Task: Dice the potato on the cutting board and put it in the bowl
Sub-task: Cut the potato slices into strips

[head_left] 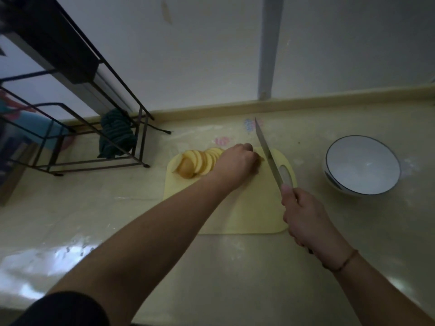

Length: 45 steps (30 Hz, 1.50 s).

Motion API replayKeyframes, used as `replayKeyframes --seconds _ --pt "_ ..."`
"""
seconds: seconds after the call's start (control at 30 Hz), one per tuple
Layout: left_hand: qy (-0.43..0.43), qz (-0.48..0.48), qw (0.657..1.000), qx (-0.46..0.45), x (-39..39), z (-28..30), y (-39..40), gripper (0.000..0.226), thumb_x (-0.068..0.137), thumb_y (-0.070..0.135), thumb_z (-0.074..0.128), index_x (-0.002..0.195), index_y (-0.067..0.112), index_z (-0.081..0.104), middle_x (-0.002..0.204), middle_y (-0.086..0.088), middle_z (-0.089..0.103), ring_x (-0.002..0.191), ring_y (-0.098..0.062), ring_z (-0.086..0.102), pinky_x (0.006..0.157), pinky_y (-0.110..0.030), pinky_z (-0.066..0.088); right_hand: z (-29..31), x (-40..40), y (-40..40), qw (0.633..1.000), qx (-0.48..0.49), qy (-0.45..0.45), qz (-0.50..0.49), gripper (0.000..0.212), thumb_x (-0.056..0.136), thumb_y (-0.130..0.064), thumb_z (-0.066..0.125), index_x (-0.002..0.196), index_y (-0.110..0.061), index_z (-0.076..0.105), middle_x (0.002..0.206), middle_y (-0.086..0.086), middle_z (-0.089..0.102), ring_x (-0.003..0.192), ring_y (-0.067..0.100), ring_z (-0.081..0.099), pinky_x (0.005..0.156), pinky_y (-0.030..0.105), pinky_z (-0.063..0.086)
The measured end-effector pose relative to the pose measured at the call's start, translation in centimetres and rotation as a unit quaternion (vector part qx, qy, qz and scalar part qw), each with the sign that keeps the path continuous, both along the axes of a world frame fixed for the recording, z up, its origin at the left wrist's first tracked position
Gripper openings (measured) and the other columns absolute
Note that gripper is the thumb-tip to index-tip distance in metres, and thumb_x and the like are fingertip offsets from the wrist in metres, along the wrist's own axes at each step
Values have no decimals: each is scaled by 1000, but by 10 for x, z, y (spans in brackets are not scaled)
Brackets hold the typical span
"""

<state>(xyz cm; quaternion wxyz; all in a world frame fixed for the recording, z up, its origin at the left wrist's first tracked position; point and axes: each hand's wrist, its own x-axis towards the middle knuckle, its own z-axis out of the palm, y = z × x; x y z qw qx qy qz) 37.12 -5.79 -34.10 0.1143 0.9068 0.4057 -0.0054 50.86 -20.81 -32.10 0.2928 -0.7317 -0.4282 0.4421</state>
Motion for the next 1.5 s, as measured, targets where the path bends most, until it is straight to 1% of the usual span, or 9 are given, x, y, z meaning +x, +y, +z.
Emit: replayKeyframes --seconds 0.1,0.2,0.37,0.63,0.83,1.0,1.13,1.27,1.5 --pt "64 -11 997 47 -9 2 11 22 98 22 56 112 17 72 103 -5 65 93 -28 62 90 -40 42 1 1 2 1000 -3 -6 6 57 96 -57 30 85 -6 55 73 14 58 56 20 47 59 33 37" --pt "61 4 998 16 -15 0 16 19 95 22 59 104 24 75 99 2 69 92 -24 63 98 -39 37 3 -3 4 1000 -10 -19 19 55 97 -56 29 84 -9 54 73 12 59 55 20 48 55 29 36" --pt "-9 41 999 -12 -18 -12 18 13 82 30 70 81 21 80 75 -4 73 74 -31 63 84 -43 50 6 -12 1 998 -24 -28 45 50 98 -53 28 85 -12 52 70 4 55 55 15 48 50 23 32" --pt "-3 64 998 13 -17 -11 8 20 91 38 64 97 23 77 97 1 73 96 -22 61 87 -35 22 9 -8 -2 999 -38 6 25 55 97 -56 30 88 -7 53 68 6 53 51 13 42 52 27 33" --pt "-13 94 994 47 -13 -19 -4 22 89 43 64 92 25 77 89 3 73 93 -21 60 86 -39 24 12 -9 -2 998 -43 -3 42 53 97 -55 28 90 -8 53 68 6 53 51 13 44 50 26 34" --pt "-86 44 993 74 -19 -17 -5 24 85 39 71 102 23 75 106 3 71 101 -24 60 84 -38 26 15 -2 1 998 -27 -10 49 52 98 -53 31 88 -9 56 69 7 55 53 14 45 54 30 36" --pt "-118 -10 989 90 -19 -21 -8 17 81 32 75 93 20 78 96 1 74 89 -27 65 79 -38 26 19 -1 4 998 -17 -17 54 51 98 -54 32 87 -9 55 70 8 57 53 16 46 53 28 35" --pt "-134 13 984 117 -14 -23 -12 5 83 27 75 84 23 78 87 5 74 79 -23 64 77 -37 26 21 -1 7 997 -21 -24 72 52 98 -53 31 86 -8 55 70 8 56 56 16 47 57 32 38" --pt "-140 12 984 109 -14 -24 -11 10 82 24 71 87 25 80 86 6 75 74 -20 65 77 -36 26 22 0 2 996 -23 -36 83 52 98 -53 30 86 -9 56 70 8 58 58 16 50 59 33 41"
